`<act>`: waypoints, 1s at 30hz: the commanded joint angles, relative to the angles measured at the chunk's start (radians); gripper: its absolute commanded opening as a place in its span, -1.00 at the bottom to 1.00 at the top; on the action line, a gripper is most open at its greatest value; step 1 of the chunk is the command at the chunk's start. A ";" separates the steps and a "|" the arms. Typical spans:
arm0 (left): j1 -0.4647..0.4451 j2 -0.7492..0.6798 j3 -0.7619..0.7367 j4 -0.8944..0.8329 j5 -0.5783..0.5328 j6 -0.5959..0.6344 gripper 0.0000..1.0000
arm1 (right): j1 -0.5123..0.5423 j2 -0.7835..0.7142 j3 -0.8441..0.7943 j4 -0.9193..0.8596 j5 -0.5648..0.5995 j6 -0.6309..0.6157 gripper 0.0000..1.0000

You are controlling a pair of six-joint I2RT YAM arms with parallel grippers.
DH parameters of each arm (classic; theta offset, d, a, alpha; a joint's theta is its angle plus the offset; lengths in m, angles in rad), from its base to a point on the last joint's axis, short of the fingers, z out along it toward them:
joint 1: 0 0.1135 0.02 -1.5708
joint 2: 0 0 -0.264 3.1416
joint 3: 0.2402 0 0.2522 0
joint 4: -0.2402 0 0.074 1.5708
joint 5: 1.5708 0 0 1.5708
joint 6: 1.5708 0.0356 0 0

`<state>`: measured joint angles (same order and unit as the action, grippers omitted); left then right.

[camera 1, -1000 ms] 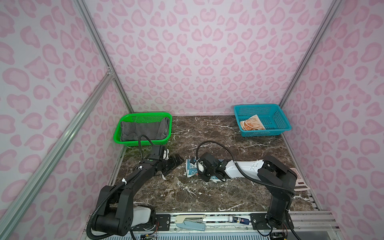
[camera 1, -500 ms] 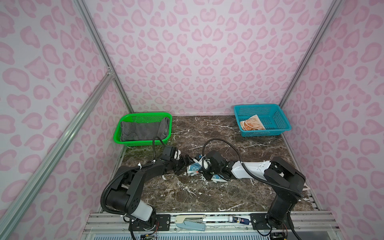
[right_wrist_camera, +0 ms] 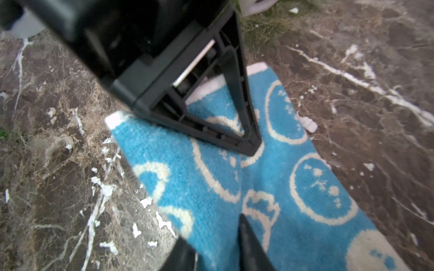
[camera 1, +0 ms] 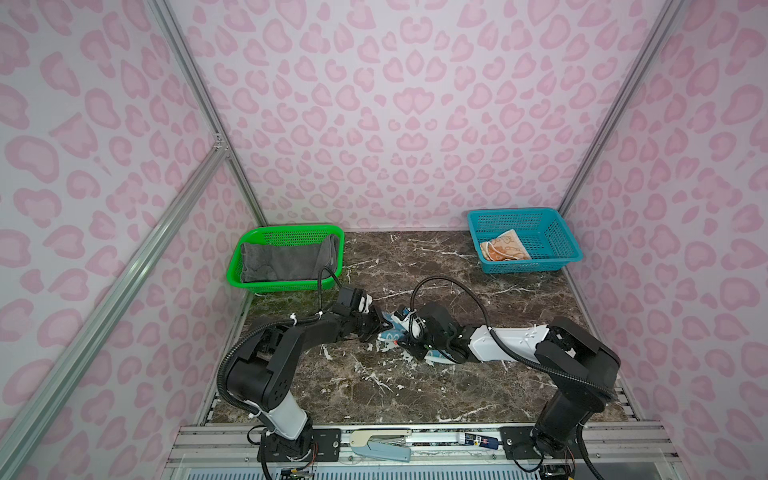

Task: Fold and stack the towels
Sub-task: 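Carry the blue towel to the green basket with left gripper while right draws back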

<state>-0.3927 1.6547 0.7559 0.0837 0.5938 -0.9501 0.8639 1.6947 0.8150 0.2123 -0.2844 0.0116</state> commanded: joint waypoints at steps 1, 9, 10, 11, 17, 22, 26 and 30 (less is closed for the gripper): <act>0.002 -0.015 0.062 -0.068 -0.015 0.096 -0.93 | 0.004 -0.052 -0.024 0.048 0.083 0.016 0.11; 0.020 -0.017 0.372 -0.428 -0.133 0.476 -0.92 | 0.016 -0.247 -0.073 -0.034 0.295 0.050 0.79; 0.025 -0.010 0.414 -0.465 -0.145 0.515 -0.92 | 0.015 -0.265 -0.073 -0.045 0.303 0.056 0.81; 0.033 0.001 0.463 -0.511 -0.162 0.560 -0.92 | 0.016 -0.287 -0.075 -0.056 0.311 0.064 0.92; 0.088 0.050 0.717 -0.666 -0.269 0.711 -0.92 | 0.015 -0.374 -0.085 -0.091 0.314 0.114 0.97; 0.202 0.092 0.854 -0.690 -0.254 0.750 -0.92 | 0.017 -0.385 -0.088 -0.103 0.298 0.123 0.97; 0.310 0.151 0.976 -0.741 -0.238 0.821 -0.93 | 0.015 -0.381 -0.079 -0.107 0.291 0.121 0.97; 0.412 0.221 1.085 -0.776 -0.227 0.860 -0.92 | 0.016 -0.367 -0.064 -0.111 0.284 0.112 0.97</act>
<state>-0.0212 1.8416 1.7882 -0.6430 0.3519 -0.1528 0.8787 1.3170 0.7410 0.1055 0.0059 0.1207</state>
